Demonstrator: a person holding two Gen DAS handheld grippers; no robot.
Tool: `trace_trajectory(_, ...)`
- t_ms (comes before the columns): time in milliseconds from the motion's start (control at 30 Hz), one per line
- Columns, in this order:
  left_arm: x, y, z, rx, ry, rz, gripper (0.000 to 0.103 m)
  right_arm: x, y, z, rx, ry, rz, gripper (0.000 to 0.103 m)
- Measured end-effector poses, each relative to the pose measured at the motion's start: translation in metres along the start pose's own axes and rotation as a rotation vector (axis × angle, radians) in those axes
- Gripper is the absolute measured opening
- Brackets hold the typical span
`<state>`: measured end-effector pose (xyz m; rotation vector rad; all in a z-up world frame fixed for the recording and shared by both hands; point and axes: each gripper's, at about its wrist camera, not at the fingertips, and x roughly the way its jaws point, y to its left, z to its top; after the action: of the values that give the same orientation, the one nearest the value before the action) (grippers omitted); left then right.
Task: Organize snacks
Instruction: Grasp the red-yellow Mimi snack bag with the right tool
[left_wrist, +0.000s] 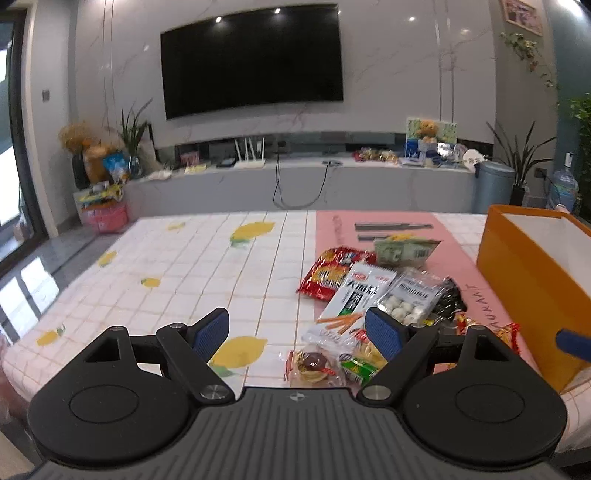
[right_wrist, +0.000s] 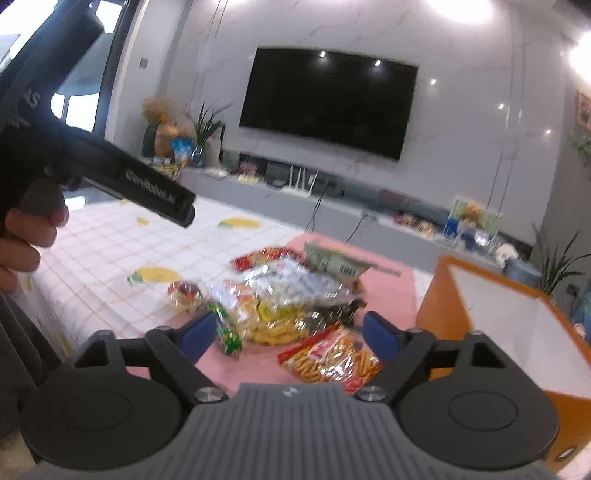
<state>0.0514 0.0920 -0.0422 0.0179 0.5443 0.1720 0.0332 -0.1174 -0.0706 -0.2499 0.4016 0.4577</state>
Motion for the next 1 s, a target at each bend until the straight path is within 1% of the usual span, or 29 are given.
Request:
trace_trajectory(67, 0.008, 0.002, 0.001, -0.006, 0.018, -0.005, 0.098, 0.014, -0.005, -0.002, 0.021, 0.03, 0.001, 0.078)
trace_trajectory(133, 0.014, 0.005, 0.002, -0.005, 0.029, -0.004, 0.098, 0.023, -0.006, -0.003, 0.007, 0.046, -0.001, 0.075)
trace_trajectory(267, 0.022, 0.008, 0.004, 0.02, 0.034, 0.001, 0.098, 0.046, -0.01, -0.004, -0.017, 0.09, 0.009, 0.058)
trace_trajectory(367, 0.031, 0.009, 0.002, 0.043, 0.051, 0.014, 0.098, 0.06, -0.014, -0.004, -0.019, 0.116, -0.029, 0.057)
trace_trajectory(433, 0.035, 0.01, -0.001, 0.03, 0.079, 0.015, 0.098, 0.068, -0.019, -0.004, 0.0, 0.146, -0.03, 0.06)
trace_trajectory(467, 0.037, 0.012, -0.003, 0.024, 0.094, 0.002, 0.098, 0.072, -0.023, -0.003, 0.019, 0.161, -0.01, 0.064)
trace_trajectory(500, 0.038, 0.012, -0.004, 0.026, 0.105, -0.011, 0.098, 0.076, -0.029, -0.003, 0.065, 0.18, 0.03, 0.07)
trace_trajectory(533, 0.038, 0.011, -0.005, 0.031, 0.109, -0.022, 0.098, 0.078, -0.034, -0.002, 0.114, 0.194, 0.071, 0.073)
trace_trajectory(567, 0.037, 0.011, -0.006, 0.036, 0.11, -0.034, 0.098, 0.081, -0.04, -0.002, 0.15, 0.198, 0.098, 0.079)
trace_trajectory(600, 0.037, 0.01, -0.006, 0.037, 0.112, -0.041, 0.098, 0.083, -0.041, 0.0, 0.145, 0.196, 0.094, 0.087)
trace_trajectory(667, 0.036, 0.009, -0.007, 0.035, 0.12, -0.054, 0.098, 0.088, -0.036, 0.002, 0.048, 0.189, 0.054, 0.093)
trace_trajectory(700, 0.036, 0.009, -0.007, 0.033, 0.122, -0.06, 0.098, 0.091, -0.034, 0.002, -0.001, 0.194, 0.045, 0.093)
trace_trajectory(733, 0.036, 0.008, -0.007, 0.029, 0.125, -0.066, 0.098, 0.093, -0.034, 0.002, -0.022, 0.204, 0.047, 0.093)
trace_trajectory(867, 0.037, 0.01, -0.007, 0.001, 0.148, -0.071, 0.098, 0.108, -0.038, -0.004, -0.033, 0.272, 0.037, 0.093)
trace_trajectory(1000, 0.035, 0.009, -0.007, -0.012, 0.153, -0.092, 0.098, 0.113, -0.028, -0.013, -0.17, 0.257, 0.026, 0.093)
